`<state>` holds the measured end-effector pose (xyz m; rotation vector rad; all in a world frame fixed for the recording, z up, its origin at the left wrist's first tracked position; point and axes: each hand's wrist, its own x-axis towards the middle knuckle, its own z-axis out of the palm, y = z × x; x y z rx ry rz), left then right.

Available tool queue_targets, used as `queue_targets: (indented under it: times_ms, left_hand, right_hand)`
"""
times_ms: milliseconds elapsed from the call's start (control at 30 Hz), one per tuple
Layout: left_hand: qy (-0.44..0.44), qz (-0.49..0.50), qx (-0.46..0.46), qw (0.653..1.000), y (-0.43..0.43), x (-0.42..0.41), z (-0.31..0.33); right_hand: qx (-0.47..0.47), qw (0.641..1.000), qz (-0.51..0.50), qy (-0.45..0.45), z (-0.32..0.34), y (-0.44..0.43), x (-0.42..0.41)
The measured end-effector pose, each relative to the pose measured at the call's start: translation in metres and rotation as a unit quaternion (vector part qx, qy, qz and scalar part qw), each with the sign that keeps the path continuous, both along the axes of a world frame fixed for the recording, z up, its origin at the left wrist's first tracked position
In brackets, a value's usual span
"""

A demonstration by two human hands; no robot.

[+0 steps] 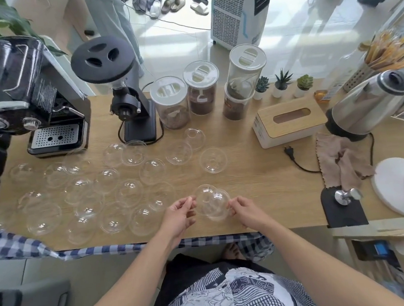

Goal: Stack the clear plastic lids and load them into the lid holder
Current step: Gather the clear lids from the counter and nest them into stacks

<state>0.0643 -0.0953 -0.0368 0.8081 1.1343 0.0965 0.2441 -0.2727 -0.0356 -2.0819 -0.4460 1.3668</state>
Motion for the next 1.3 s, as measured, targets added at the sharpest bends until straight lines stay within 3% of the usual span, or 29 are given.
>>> queue_targets:
  times_ms: [167,633,833,1000,1133,1300]
  left_hand:
    - [0.031,0.015,0.030,0.999,-0.012,0.010,-0.007]
    - [0.141,-0.007,0.126,0.982,-0.006,0.023,-0.021]
    - [0.092,-0.020,0.092,0.991,-0.011,0.023,-0.018]
    - [0.093,-0.040,0.147,0.984,-0.008,0.021,-0.012]
    - [0.152,-0.140,0.294,0.933,0.001,0.013,-0.001]
    - [0.189,-0.247,0.516,0.798,0.025,-0.013,0.019]
  right_hand:
    - [-0.007,0.998,0.012,-0.066,-0.001,0.006,-0.005]
    - [0.040,0.998,-0.026,-0.050,0.007,0.012,-0.010]
    - [0.048,0.996,-0.013,-0.073,0.000,0.021,-0.010]
    - [0.035,0.997,-0.015,-0.068,-0.007,0.026,-0.010]
    - [0.036,0.989,-0.015,-0.145,0.005,0.035,0.000]
    - [0.063,0.948,0.073,-0.304,0.022,0.061,0.023]
